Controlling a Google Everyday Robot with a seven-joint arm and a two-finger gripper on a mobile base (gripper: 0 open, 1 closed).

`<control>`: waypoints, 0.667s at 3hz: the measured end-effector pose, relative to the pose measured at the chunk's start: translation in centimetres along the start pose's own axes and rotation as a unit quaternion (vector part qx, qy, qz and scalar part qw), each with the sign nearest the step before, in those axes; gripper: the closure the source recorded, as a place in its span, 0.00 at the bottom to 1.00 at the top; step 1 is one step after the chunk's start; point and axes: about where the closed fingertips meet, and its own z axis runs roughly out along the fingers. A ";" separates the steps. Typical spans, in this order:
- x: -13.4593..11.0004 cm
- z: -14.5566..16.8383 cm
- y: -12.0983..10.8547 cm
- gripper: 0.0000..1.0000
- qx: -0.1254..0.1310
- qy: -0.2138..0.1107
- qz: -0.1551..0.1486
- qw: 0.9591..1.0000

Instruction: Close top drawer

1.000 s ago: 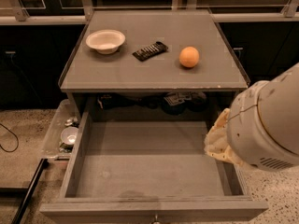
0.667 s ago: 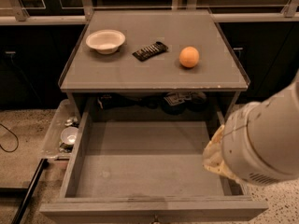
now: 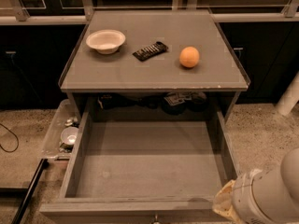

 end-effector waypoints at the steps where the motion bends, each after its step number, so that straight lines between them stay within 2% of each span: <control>1: 5.2 4.4 0.3 1.00 -0.018 -0.031 0.035 0.999; 2: 6.9 6.8 0.7 1.00 -0.033 -0.068 0.033 0.997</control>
Offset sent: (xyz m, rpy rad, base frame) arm -0.0205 -0.0471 -0.1223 0.2613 0.0116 0.0035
